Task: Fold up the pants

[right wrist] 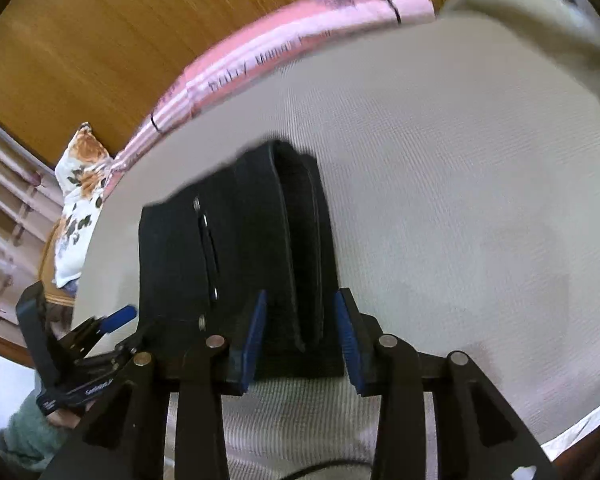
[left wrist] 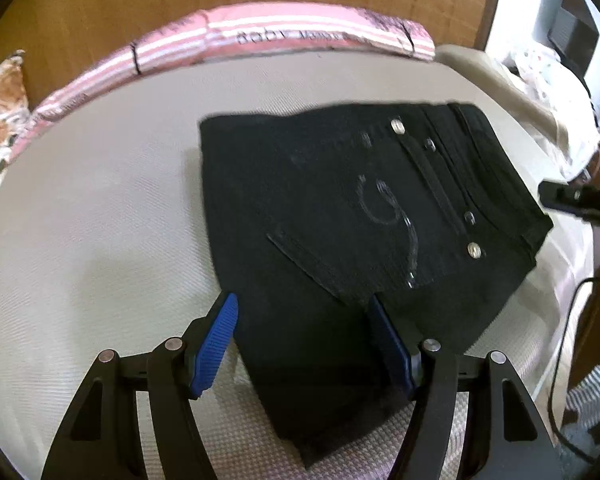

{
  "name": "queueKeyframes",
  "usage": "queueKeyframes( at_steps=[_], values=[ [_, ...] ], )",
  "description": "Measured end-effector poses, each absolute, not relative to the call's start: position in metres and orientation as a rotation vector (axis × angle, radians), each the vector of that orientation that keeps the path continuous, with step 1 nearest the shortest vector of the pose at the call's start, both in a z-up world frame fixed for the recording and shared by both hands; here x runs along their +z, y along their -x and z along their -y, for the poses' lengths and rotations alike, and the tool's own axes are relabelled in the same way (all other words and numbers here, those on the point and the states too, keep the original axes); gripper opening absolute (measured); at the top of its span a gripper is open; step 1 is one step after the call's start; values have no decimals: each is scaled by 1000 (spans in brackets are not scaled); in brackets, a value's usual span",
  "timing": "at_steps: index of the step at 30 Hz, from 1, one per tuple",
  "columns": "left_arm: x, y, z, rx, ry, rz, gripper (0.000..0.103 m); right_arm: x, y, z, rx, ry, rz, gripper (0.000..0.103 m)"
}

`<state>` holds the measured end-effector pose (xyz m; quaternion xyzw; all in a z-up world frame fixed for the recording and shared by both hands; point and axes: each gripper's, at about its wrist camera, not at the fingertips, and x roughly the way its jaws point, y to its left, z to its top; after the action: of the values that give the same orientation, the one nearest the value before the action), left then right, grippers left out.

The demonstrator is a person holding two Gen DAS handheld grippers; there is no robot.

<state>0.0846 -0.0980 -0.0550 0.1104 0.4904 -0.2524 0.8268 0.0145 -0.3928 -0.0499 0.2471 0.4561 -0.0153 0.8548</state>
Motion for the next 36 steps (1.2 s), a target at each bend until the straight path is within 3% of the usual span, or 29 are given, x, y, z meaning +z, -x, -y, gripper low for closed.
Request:
queueKeyframes(
  at_steps=[7,16,23,36],
  values=[
    [-51,-87,96,-411,-320,-981,68,-25,-58,376,-26,-405,-881,34],
    [-69,-97,93,-357,-335,-1049,68,-64,-99,356,-71,-318,-1011,26],
    [-73,-98,91,-364,-311,-1064,70,-75,-91,359,-76,-317,-1041,25],
    [-66,-111,71,-357,-180,-1107,70,-87,-57,379,-53,-418,-1058,49]
  ],
)
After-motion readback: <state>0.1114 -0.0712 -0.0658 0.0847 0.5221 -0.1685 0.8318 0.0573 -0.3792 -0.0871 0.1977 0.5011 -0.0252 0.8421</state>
